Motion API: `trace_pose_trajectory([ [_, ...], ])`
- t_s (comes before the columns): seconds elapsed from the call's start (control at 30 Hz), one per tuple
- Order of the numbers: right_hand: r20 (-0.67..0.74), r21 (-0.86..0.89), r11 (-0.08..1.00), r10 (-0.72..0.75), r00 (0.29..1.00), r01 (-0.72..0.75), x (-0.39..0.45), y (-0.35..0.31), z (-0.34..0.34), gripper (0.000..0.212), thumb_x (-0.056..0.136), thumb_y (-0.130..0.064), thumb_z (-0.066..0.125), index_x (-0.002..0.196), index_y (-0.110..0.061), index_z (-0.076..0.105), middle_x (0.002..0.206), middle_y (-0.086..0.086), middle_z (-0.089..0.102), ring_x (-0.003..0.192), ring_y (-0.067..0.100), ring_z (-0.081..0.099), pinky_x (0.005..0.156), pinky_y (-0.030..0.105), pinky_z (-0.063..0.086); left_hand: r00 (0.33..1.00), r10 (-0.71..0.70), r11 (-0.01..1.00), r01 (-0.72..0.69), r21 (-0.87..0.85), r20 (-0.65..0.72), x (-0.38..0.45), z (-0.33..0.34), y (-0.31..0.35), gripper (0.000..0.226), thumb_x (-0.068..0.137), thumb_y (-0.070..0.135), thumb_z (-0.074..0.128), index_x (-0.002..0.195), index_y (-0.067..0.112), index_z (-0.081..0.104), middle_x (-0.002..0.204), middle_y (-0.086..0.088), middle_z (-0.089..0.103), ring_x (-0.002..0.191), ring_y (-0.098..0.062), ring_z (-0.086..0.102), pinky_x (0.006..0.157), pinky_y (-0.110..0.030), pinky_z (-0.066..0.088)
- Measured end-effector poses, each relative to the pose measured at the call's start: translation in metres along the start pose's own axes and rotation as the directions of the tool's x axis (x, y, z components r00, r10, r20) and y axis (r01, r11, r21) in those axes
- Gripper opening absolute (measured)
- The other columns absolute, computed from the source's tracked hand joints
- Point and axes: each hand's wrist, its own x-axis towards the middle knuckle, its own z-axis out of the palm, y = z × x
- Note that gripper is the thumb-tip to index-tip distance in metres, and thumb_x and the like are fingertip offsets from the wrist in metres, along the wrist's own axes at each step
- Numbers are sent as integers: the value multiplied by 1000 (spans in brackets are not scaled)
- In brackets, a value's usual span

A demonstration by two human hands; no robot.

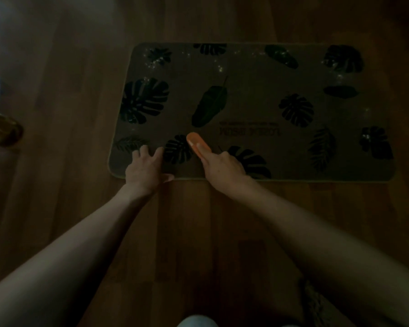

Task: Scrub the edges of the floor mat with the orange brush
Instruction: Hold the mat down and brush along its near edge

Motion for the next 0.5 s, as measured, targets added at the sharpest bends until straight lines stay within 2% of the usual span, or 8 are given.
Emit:
trace_pose_trajectory([
  [0.1, 0, 68, 997, -26, 1000, 26, -10, -4, 2, 52, 108, -34, 31, 157, -38, 15, 96, 21, 64, 67, 29, 59, 61, 41, 54, 989, -127, 992, 127, 12, 77, 5, -3, -3, 97, 79, 62, 71, 152, 37, 12, 160, -20, 7, 144, -47, 12, 107, -67, 26],
  [0.17, 92, 106, 994, -46, 995, 36, -41, -6, 17, 54, 109, -33, 31, 156, -44, 6, 92, 18, 63, 64, 24, 61, 59, 40, 55, 979, -174, 983, 179, -40, 106, 8, 1, -10, 103, 76, 69, 69, 153, 38, 7, 163, -19, -2, 147, -49, 4, 107, -72, 20],
  [0.23, 194, 171, 984, -90, 977, 57, -68, -10, 28, 53, 109, -34, 28, 155, -48, 4, 89, 16, 64, 65, 25, 65, 63, 43, 59, 982, -154, 982, 164, -93, 106, 10, 6, -16, 104, 76, 69, 67, 154, 36, 7, 164, -19, -3, 147, -50, 2, 110, -72, 21],
  [0.33, 130, 54, 996, -77, 989, 70, -43, -15, 25, 55, 109, -34, 30, 156, -47, 5, 92, 17, 60, 63, 25, 54, 64, 39, 50, 988, -128, 983, 137, -122, 81, 10, 10, -19, 102, 78, 66, 69, 155, 34, 10, 164, -20, -3, 146, -52, 3, 112, -68, 24],
  [0.4, 69, -62, 996, -64, 996, 68, -11, -26, 14, 58, 108, -32, 34, 158, -42, 6, 102, 22, 61, 66, 26, 47, 65, 37, 44, 990, -112, 982, 124, -140, 91, 10, 10, -19, 100, 79, 63, 71, 154, 34, 13, 164, -19, -2, 146, -53, 2, 112, -67, 23],
  [0.5, 50, -47, 998, -49, 998, 51, 22, -37, 4, 55, 108, -33, 32, 158, -38, 10, 111, 23, 59, 74, 29, 50, 68, 38, 44, 994, -69, 988, 80, -134, 85, 8, 10, -30, 95, 81, 53, 74, 155, 38, 16, 165, -15, 0, 147, -51, 2, 115, -64, 23],
])
